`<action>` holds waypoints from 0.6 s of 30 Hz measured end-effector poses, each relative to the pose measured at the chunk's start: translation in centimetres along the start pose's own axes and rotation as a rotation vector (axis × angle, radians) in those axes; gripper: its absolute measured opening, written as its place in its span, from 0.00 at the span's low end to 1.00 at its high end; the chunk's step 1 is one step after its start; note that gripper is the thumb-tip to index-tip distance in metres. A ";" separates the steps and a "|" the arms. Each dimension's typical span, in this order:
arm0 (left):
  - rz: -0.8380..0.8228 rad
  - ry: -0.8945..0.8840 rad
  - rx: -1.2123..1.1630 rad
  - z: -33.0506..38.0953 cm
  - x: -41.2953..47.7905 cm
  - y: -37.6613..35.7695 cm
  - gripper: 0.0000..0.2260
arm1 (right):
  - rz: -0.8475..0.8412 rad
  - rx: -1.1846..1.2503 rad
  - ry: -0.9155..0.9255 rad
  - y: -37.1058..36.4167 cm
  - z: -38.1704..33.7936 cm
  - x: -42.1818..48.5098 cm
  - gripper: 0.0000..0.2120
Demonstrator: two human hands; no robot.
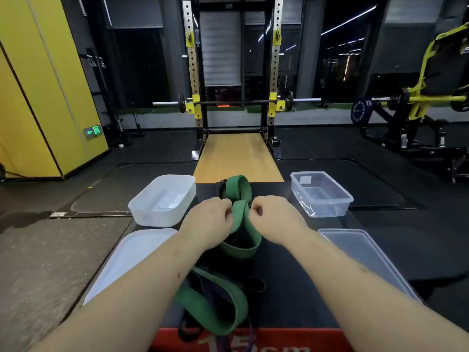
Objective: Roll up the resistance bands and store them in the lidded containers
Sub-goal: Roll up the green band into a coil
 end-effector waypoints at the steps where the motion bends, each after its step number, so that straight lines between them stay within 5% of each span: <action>1: -0.024 -0.009 0.031 -0.1 -0.3 -0.5 0.07 | -0.013 -0.007 -0.003 -0.6 0.2 -0.1 0.10; 8: -0.182 -0.048 0.359 -2.5 -2.8 -4.2 0.15 | -0.076 -0.049 -0.042 -3.8 1.5 -1.3 0.10; 18: -0.209 -0.059 0.555 -2.8 -2.7 -4.9 0.12 | -0.139 -0.039 -0.055 -6.1 1.7 -3.6 0.09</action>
Point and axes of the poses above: each hand's wrist, its own x-axis towards the middle knuckle, its own y-axis out of the back of the hand, z = x × y, the point moved 7 cm from there along x, towards the middle knuckle, and after that the axes turned 10 degrees about z, right-handed, at the moved point
